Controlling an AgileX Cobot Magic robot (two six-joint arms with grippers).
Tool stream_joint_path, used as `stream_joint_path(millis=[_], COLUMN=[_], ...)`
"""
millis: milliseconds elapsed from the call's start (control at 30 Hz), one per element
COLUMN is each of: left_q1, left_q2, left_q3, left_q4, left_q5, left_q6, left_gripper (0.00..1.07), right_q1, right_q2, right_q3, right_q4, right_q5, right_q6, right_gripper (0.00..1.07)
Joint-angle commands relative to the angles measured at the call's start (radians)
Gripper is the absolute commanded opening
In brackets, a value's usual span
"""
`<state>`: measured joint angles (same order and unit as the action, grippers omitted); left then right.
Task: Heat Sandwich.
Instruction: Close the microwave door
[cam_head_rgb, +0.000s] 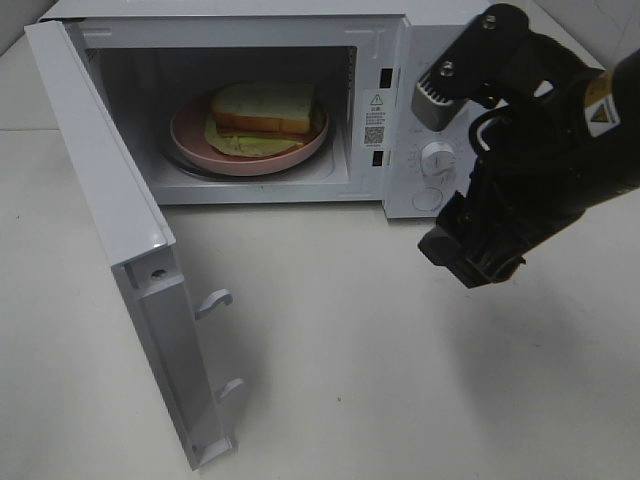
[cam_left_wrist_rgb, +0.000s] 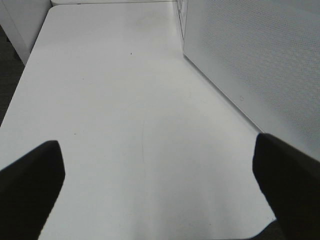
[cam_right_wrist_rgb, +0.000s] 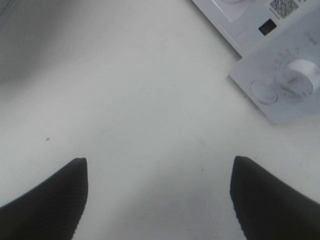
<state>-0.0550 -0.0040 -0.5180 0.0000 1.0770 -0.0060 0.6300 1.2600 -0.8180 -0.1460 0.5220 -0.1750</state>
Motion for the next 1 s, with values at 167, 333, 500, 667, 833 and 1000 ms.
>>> stream_joint_path(millis=[167,333,500,667,833,1000], left_q1=[0.002,0.002,0.002,0.002,0.002,0.002], left_q2=[-0.017,-0.017,-0.017,-0.017,-0.017,-0.017], left_q3=[0.001,0.001,0.001,0.001,0.001,0.001], left_q4=[0.000,0.000,0.000,0.000,0.000,0.000], left_q5=[-0.005,-0.005,-0.005,-0.005,-0.005,-0.005], left_q6=[-0.004,-0.004,-0.004,-0.004,-0.004,-0.004], left_gripper=[0.98,0.98,0.98,0.98,0.98,0.98], right_q1=[0.000,0.000,0.000,0.000,0.000,0.000], right_q2=[-0.126,-0.221,-0.324,-0.404,-0.477,-0.537], right_q3=[0.038,0.038,0.038,0.038,0.038,0.038], right_q4=[-0.003,-0.003,0.000,-0.001,0.000,0.009], right_q5=[0.152,0.259,0.372,0.474,0.549,0.576], right_q6=[0.151,0.188,0.196,0.196,0.208,0.222], right_gripper=[0.76,0.76,0.76,0.76,0.76,0.76])
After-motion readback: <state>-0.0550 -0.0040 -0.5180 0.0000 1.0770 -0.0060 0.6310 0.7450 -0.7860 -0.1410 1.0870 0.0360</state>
